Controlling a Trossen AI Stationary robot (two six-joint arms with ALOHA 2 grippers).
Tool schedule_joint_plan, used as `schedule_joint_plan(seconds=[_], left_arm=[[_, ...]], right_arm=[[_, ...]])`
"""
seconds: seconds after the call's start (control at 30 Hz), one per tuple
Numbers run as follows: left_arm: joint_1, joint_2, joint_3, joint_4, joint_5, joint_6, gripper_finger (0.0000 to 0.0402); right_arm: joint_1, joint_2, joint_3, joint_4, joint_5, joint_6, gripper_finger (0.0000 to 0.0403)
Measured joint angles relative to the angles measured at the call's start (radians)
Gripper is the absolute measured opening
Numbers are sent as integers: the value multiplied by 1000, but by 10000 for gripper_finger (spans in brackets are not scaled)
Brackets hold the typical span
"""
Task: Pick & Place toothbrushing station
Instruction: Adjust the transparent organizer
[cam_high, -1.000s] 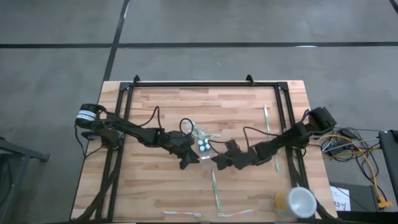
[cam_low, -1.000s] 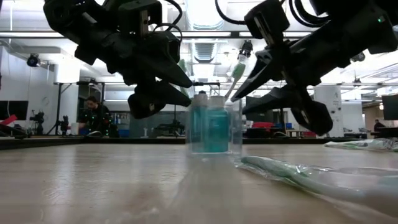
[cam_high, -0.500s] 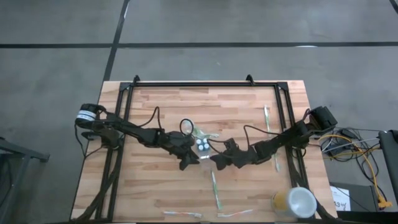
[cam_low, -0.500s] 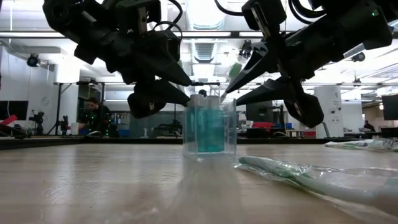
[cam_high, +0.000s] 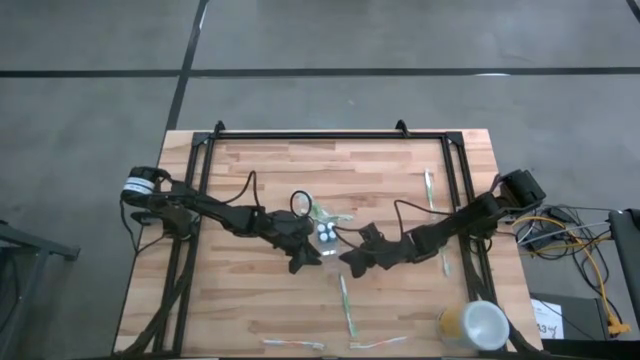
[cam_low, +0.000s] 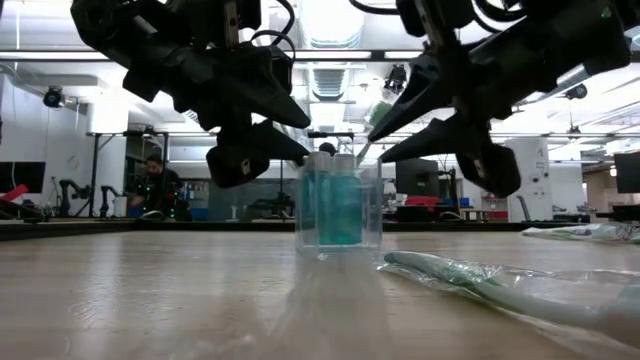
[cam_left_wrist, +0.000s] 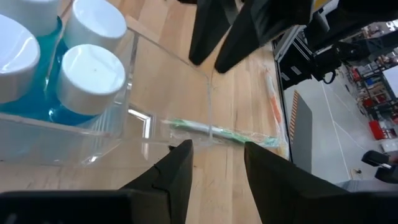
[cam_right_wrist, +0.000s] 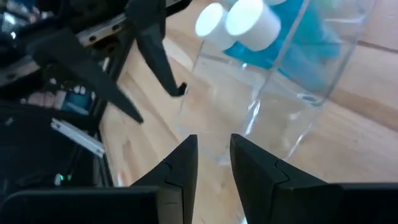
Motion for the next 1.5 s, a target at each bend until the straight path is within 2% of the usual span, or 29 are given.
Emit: schedule_joint_plan(seconds=[0.27, 0.7, 0.93, 1.17, 1.5], left_arm=[[0, 0, 0, -32, -2, 1, 149], [-12, -26, 6, -33, 24, -10, 149], [-21, -184, 1, -70, 17, 50, 149], [-21, -357, 1, -245, -138, 126, 149], [-21, -472, 0, -287, -167, 197, 149]], right_arm=[[-1, -84, -1, -199, 10, 20, 91], [0, -41, 3, -174, 26, 74, 91], [0, -31, 3, -150, 23, 76, 91], [0, -31, 16, -130, 23, 61, 91], [0, -31, 75, 17, 23, -190, 91]])
